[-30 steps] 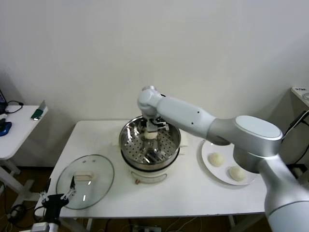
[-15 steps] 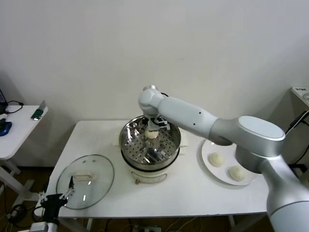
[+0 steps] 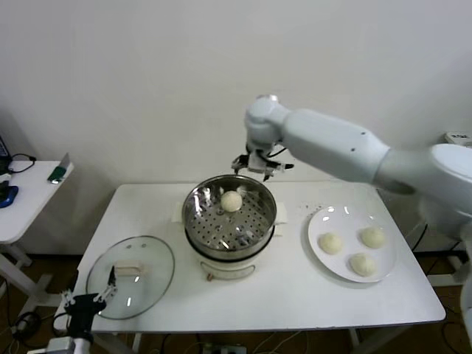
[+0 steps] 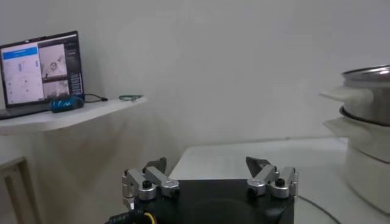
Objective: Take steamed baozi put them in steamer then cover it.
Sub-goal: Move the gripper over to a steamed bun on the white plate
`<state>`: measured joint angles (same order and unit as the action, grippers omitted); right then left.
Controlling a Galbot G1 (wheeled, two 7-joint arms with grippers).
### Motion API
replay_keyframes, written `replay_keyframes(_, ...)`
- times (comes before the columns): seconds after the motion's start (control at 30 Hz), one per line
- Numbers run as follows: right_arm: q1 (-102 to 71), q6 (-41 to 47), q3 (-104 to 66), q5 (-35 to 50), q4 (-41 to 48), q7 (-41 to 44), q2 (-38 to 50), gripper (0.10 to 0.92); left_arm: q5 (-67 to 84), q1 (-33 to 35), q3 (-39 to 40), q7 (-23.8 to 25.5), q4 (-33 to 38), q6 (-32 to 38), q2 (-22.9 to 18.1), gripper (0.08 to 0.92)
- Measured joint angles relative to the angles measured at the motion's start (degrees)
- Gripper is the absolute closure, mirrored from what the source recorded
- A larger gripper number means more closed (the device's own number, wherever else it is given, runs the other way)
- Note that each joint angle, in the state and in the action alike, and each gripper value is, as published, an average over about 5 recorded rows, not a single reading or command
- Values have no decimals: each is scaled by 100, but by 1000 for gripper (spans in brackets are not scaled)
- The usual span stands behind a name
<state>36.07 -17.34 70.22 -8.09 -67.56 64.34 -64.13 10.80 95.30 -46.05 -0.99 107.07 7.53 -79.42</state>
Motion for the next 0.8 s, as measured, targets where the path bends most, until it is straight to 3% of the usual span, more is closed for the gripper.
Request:
replay_keyframes(0.2, 236, 1100, 518, 1320, -270, -169, 911, 203, 9, -10, 39, 37, 116, -59, -21, 177)
replay_keyframes(0.37, 63, 1750, 693, 1911, -317, -258, 1599, 203, -8, -1, 80, 93, 188, -93, -68, 177)
replay_keyframes(0.8, -1475, 2358, -10, 1912, 100, -307, 2292, 203, -99, 12, 63, 40, 280, -200, -138, 177)
